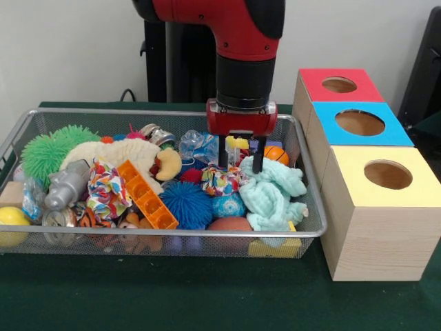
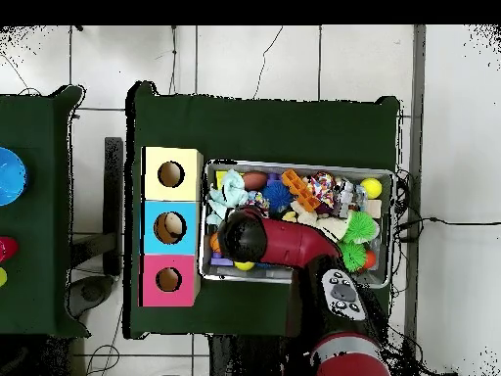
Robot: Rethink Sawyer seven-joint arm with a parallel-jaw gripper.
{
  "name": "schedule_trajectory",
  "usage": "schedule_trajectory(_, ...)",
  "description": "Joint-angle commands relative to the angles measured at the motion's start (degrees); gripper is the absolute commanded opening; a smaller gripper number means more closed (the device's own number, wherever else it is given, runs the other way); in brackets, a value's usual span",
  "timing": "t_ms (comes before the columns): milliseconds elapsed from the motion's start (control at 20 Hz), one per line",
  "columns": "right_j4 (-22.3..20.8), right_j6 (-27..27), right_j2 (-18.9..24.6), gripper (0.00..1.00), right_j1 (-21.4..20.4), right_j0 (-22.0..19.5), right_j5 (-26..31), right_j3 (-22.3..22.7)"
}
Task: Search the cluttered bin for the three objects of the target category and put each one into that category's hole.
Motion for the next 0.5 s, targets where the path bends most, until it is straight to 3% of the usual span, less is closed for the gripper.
schedule_trajectory(50, 3.8, 14.3, 0.4, 1.0, 1.2, -0.4, -3.0, 2.3)
schedule_trajectory(150, 3.9, 14.5, -0.4, 1.0, 1.1, 0.2, -3.5, 2.3)
schedule_trajectory(200, 3.9, 14.7, -0.8, 0.0, 1.1, 0.5, -3.8, 2.3)
schedule_trajectory(500, 4.3, 14.2, -1.7, 0.0, 1.2, 1.2, -4.3, 2.0)
